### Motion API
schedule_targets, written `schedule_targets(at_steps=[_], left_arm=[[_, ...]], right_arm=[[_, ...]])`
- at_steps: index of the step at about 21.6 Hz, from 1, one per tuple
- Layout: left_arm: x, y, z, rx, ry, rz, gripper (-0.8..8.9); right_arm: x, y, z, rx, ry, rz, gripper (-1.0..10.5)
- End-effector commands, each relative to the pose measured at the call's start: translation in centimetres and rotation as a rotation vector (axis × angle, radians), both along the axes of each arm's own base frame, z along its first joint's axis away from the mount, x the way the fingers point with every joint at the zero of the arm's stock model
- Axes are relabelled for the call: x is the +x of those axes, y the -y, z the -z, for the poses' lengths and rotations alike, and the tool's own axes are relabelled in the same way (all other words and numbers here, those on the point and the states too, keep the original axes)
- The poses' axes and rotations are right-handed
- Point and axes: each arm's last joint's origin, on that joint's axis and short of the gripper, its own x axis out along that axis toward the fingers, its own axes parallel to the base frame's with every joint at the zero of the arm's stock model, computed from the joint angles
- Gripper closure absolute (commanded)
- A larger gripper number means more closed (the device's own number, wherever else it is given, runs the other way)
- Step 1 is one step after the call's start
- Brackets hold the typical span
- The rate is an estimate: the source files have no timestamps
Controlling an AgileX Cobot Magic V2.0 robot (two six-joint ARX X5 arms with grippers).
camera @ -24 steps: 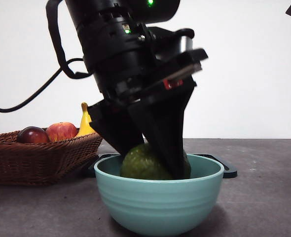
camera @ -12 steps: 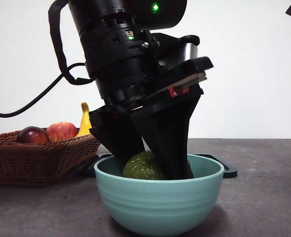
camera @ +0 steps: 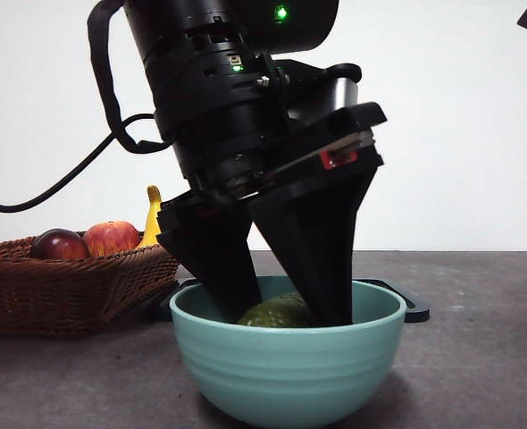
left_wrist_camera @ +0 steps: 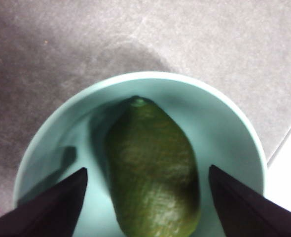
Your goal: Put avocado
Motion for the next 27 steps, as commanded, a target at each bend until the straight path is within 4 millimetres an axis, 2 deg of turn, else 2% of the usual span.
schedule_targets(at_steps=[1, 4, 6, 10, 12, 16, 19, 21, 23, 27], left_arm=[[-0.2, 0.6, 0.1, 0.001, -0.001, 0.006, 4.05], [-0.2, 0.6, -0.4, -0.008, 0.005, 0.005, 4.08], [-0.2, 0.4, -1.8, -0.042, 0.025, -0.001, 4.08], [0.2, -1.2, -6.5, -0.163, 0.109, -0.038, 4.08], [0.5, -2.9, -8.7, -0.224, 0.157, -0.078, 4.08], [1.2, -8.0, -13.1, -0.335, 0.271, -0.208, 4.08], [1.1, -11.8, -15.1, -0.355, 0.321, -0.309, 4.08], [0.6, -14.0, -15.0, -0.335, 0.335, -0.355, 4.08], [-0.2, -15.7, -14.0, -0.336, 0.322, -0.387, 4.08], [-3.1, -17.6, -11.3, -0.402, 0.191, -0.336, 4.08]], right_arm=[[0.1, -0.1, -0.5, 0.011, 0.012, 0.004, 5.4], [0.1, -0.1, -0.5, 0.01, 0.012, 0.004, 5.4], [0.1, -0.1, -0.5, 0.01, 0.013, 0.004, 5.4], [0.1, -0.1, -0.5, 0.01, 0.012, 0.004, 5.4], [0.1, -0.1, -0.5, 0.01, 0.012, 0.004, 5.4], [0.1, -0.1, -0.5, 0.01, 0.012, 0.004, 5.4], [0.2, -0.1, -0.5, 0.01, 0.012, 0.004, 5.4], [0.3, -0.2, -0.5, 0.007, 0.006, 0.004, 5.4], [0.4, -0.3, -0.4, 0.005, 0.002, 0.004, 5.4], [1.2, -0.6, 0.0, -0.007, -0.025, 0.004, 5.4]])
